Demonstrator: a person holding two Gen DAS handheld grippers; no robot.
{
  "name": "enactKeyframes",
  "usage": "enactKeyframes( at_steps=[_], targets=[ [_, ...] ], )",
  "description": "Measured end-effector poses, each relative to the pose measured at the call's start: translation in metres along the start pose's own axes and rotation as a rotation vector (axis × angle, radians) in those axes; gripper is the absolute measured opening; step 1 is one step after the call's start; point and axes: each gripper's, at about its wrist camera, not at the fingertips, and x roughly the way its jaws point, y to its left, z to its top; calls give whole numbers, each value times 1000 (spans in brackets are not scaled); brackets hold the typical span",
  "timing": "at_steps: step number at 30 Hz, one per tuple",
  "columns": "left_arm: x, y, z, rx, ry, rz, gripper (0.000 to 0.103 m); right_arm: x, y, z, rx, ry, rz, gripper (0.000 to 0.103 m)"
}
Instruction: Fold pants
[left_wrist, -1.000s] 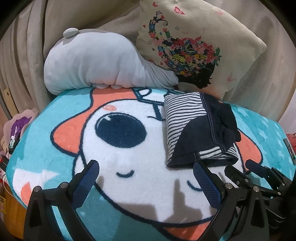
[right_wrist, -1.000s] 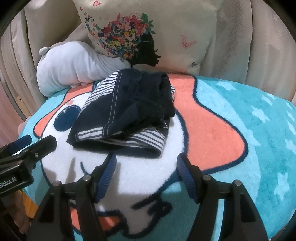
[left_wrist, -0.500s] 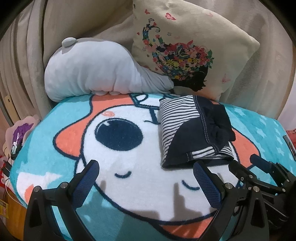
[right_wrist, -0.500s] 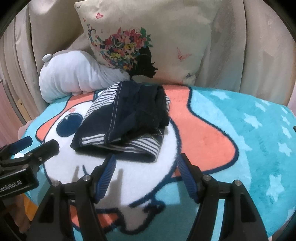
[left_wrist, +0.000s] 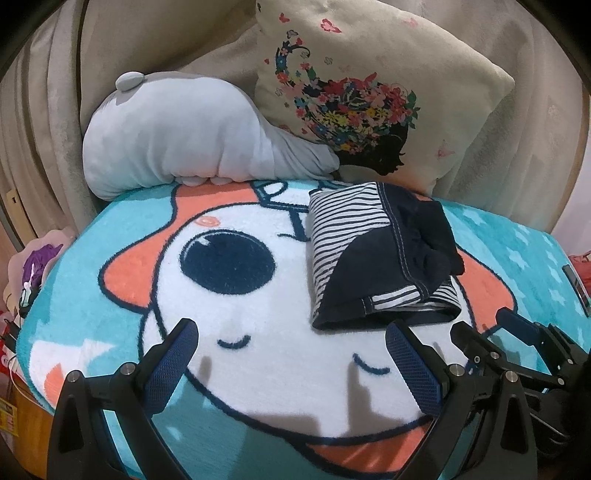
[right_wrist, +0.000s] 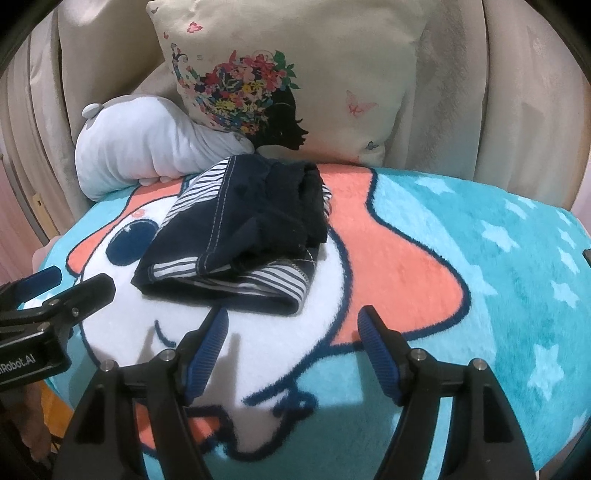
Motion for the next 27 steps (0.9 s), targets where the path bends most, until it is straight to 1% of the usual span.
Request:
enactKeyframes(
  at_steps=[17, 27],
  targets=[
    [10, -4, -3, -6, 35, -9, 102, 7, -2, -3, 9, 25, 5, 72],
    [11, -4, -3, -6, 38, -8, 102, 9, -1, -1, 4, 32, 0, 72]
  ],
)
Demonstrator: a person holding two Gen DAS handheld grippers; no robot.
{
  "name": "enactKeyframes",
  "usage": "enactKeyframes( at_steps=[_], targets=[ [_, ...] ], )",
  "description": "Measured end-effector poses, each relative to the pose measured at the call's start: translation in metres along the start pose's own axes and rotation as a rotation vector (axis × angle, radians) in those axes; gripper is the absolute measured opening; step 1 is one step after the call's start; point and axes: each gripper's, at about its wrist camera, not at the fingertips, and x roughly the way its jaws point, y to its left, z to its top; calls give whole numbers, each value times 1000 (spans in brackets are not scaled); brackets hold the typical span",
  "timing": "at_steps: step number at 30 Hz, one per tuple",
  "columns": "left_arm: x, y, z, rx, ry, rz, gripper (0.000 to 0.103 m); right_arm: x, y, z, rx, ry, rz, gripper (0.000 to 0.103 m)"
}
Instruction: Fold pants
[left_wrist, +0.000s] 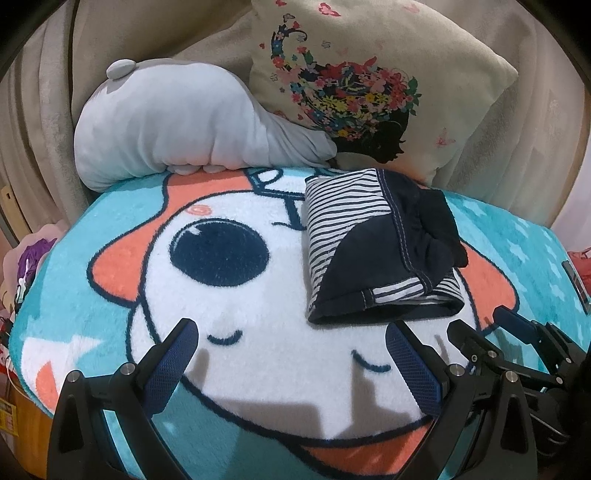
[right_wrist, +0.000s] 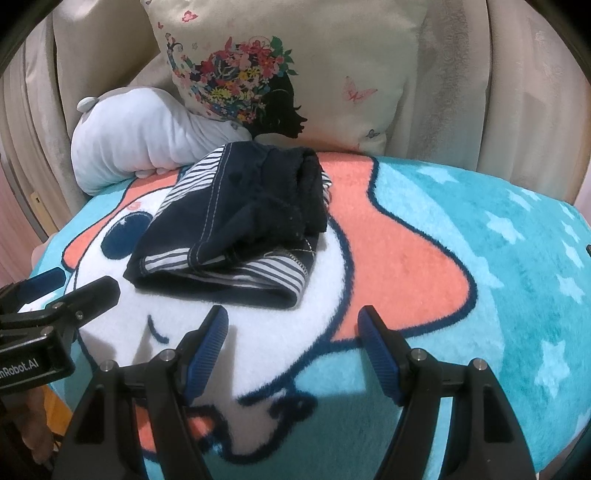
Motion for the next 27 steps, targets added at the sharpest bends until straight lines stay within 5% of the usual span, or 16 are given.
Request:
enactKeyframes(
  at_steps=[27],
  targets=[
    [4, 6, -1, -25, 28, -7, 102, 3, 5, -2, -12, 11, -2, 72]
  ],
)
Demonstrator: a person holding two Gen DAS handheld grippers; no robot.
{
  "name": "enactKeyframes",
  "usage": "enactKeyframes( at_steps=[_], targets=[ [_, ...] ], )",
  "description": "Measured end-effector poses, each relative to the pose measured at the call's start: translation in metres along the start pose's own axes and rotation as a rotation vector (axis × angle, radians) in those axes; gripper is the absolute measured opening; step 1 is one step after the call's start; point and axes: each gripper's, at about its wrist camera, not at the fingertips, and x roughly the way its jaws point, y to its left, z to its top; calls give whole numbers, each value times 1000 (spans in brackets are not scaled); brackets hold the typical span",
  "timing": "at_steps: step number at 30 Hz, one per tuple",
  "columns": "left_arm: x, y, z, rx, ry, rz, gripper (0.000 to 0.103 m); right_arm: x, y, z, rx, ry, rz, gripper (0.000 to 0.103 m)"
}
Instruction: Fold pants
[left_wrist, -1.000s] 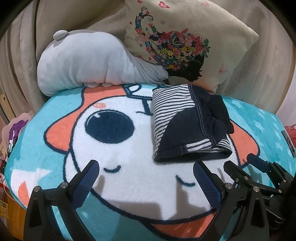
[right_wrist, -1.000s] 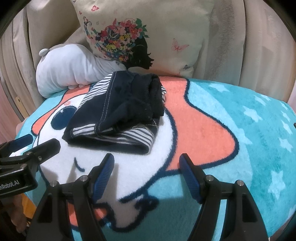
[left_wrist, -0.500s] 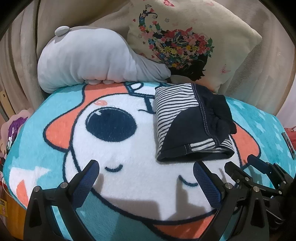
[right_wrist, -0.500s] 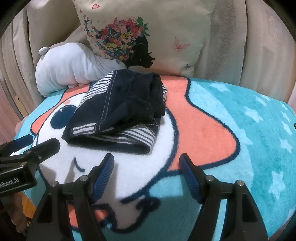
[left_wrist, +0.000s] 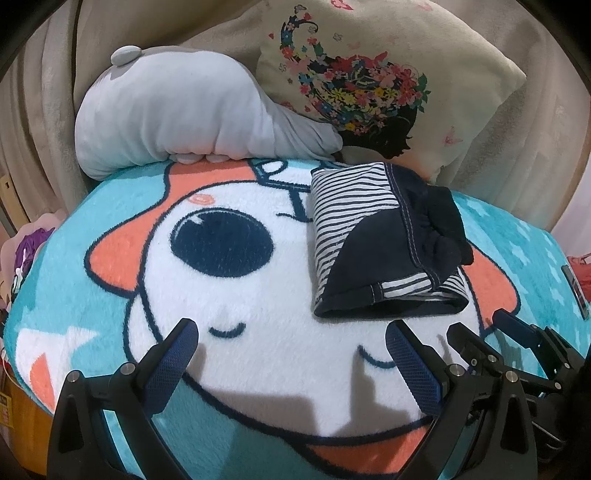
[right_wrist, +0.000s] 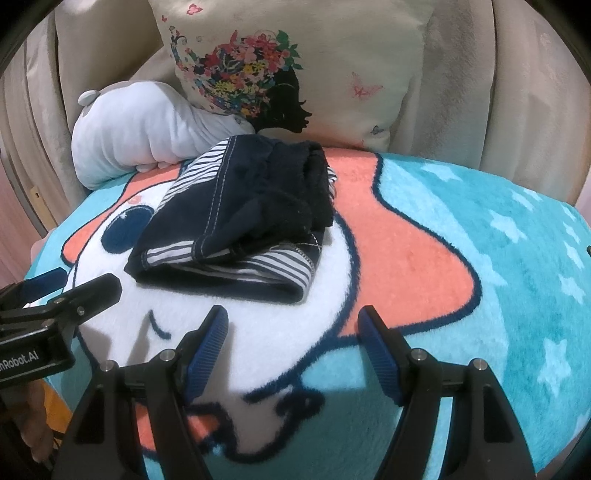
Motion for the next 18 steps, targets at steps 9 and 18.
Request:
enactKeyframes(
  at_steps=[9, 18],
  targets=[
    [5, 7, 1, -14, 7, 7, 102, 1, -6, 1, 7, 6, 9, 72],
    [43, 37, -7, -70, 110, 64, 102, -5, -49, 11, 155, -2, 25, 72]
  ],
)
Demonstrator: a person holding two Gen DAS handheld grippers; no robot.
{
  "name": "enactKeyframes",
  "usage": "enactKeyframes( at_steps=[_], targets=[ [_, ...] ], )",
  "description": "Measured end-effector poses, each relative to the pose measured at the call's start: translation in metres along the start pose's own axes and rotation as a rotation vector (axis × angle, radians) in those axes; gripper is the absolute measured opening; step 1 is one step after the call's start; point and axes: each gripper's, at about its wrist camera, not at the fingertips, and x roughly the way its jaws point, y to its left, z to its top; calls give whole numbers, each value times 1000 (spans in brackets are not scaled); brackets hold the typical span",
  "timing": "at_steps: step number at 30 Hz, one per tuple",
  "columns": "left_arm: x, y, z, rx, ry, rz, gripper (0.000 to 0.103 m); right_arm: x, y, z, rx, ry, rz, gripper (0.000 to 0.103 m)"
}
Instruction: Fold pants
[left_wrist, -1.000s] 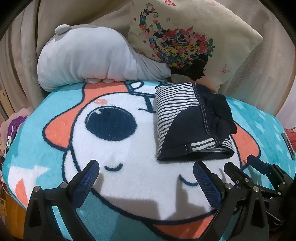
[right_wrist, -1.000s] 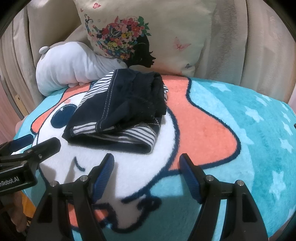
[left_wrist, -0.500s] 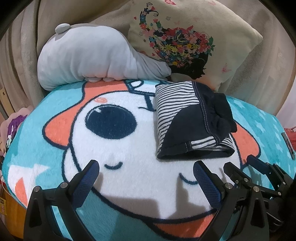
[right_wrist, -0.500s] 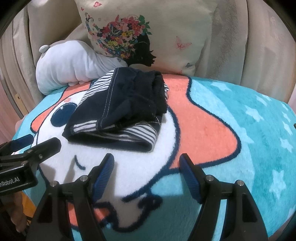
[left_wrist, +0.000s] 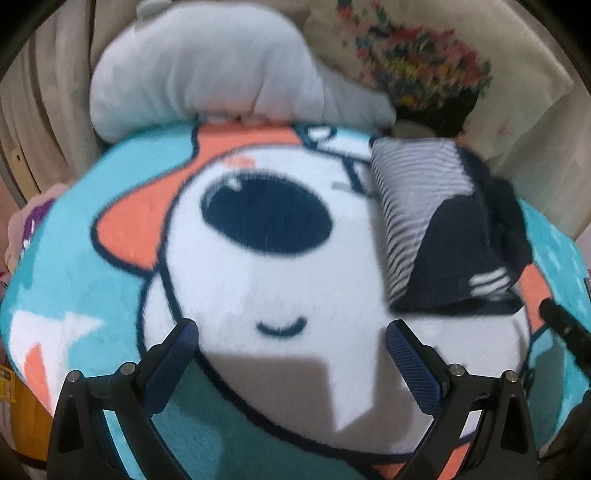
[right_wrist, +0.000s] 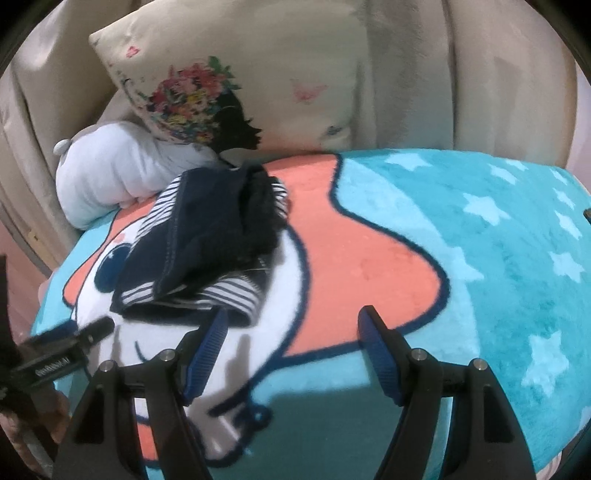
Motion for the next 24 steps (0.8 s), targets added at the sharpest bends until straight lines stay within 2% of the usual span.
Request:
enactKeyframes(
  at_steps=[5, 9, 14, 19, 24],
  targets=[
    [0, -7, -1, 43, -15, 28, 102, 5, 1, 0, 5, 14, 12, 72],
    [-2, -8, 2, 77, -1, 14, 102, 6, 2, 2, -2, 16, 21, 72],
    [-7, -9, 7, 119, 36, -10, 102, 8, -2, 19, 32, 45, 102, 72],
    [-17, 0, 17, 64, 45, -115, 102, 26, -11, 42, 98, 124, 200, 72],
    [-24, -22, 43, 31, 47, -288, 102, 55, -13, 62, 132, 161, 242, 72]
  ],
)
